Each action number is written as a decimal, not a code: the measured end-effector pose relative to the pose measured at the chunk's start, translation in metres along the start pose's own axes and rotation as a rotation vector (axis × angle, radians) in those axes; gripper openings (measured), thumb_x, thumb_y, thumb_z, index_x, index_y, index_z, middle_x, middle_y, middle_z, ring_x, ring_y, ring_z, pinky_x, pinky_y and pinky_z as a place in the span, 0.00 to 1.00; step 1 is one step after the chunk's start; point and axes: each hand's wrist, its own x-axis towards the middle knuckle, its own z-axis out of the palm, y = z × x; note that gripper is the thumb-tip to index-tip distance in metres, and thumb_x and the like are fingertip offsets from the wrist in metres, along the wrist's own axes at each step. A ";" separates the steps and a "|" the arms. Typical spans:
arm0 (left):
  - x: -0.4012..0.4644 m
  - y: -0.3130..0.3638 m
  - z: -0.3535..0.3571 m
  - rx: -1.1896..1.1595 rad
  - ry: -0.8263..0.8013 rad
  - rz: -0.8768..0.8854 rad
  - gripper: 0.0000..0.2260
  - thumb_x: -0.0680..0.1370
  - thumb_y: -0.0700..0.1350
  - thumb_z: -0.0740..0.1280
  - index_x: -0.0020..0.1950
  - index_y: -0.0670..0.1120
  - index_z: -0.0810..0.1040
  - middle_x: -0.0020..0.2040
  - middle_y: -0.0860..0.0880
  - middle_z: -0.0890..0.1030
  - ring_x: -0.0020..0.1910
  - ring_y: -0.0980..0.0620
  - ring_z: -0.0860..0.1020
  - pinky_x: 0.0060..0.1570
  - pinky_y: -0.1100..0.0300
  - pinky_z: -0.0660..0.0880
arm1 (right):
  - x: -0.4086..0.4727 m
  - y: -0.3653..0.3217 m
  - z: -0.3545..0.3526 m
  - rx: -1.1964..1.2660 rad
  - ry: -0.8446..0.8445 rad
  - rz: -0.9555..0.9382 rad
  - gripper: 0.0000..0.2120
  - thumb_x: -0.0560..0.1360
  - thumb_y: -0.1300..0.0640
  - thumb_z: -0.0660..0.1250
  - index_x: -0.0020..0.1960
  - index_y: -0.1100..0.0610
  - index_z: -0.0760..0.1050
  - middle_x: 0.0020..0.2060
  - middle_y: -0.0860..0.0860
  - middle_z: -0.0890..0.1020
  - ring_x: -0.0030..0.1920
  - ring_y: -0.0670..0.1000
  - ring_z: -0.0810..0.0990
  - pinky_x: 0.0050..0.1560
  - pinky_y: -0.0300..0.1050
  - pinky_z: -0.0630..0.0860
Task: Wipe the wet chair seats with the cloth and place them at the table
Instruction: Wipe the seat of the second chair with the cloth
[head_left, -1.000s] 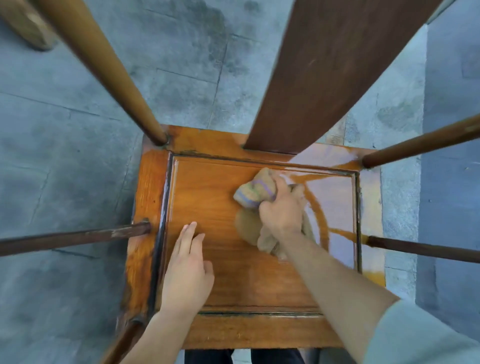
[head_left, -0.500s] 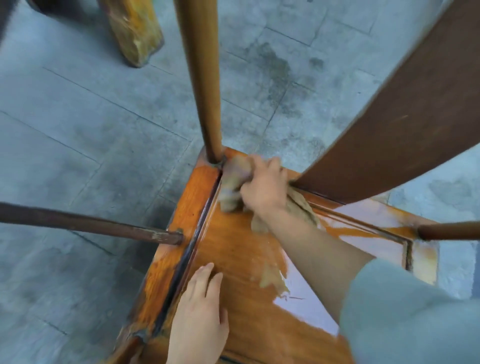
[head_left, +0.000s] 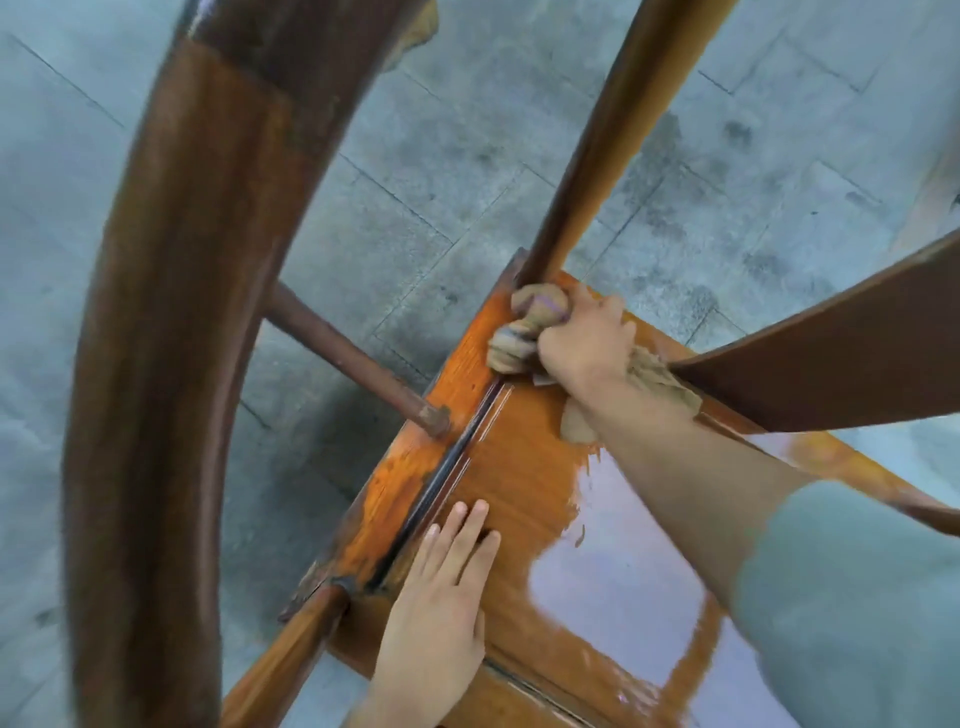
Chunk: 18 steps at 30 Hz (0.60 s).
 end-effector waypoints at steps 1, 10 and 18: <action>-0.005 -0.001 0.003 0.008 0.004 -0.005 0.31 0.81 0.45 0.59 0.80 0.58 0.49 0.76 0.63 0.29 0.75 0.60 0.29 0.72 0.58 0.30 | -0.011 -0.012 0.010 -0.017 0.034 -0.019 0.30 0.70 0.61 0.61 0.70 0.44 0.71 0.64 0.58 0.69 0.60 0.66 0.69 0.65 0.55 0.68; -0.030 -0.013 0.013 0.004 0.053 -0.027 0.30 0.81 0.44 0.61 0.80 0.58 0.53 0.79 0.61 0.36 0.76 0.60 0.32 0.77 0.56 0.37 | -0.020 -0.007 0.003 -0.331 -0.247 -0.693 0.29 0.71 0.60 0.66 0.69 0.40 0.74 0.59 0.53 0.71 0.57 0.61 0.72 0.57 0.55 0.75; -0.087 -0.022 0.037 0.006 0.104 -0.071 0.30 0.80 0.43 0.62 0.80 0.53 0.55 0.80 0.58 0.38 0.77 0.58 0.32 0.75 0.58 0.40 | -0.164 0.006 0.055 -0.017 -0.061 -0.163 0.31 0.74 0.56 0.67 0.75 0.47 0.64 0.64 0.58 0.67 0.62 0.67 0.69 0.59 0.58 0.69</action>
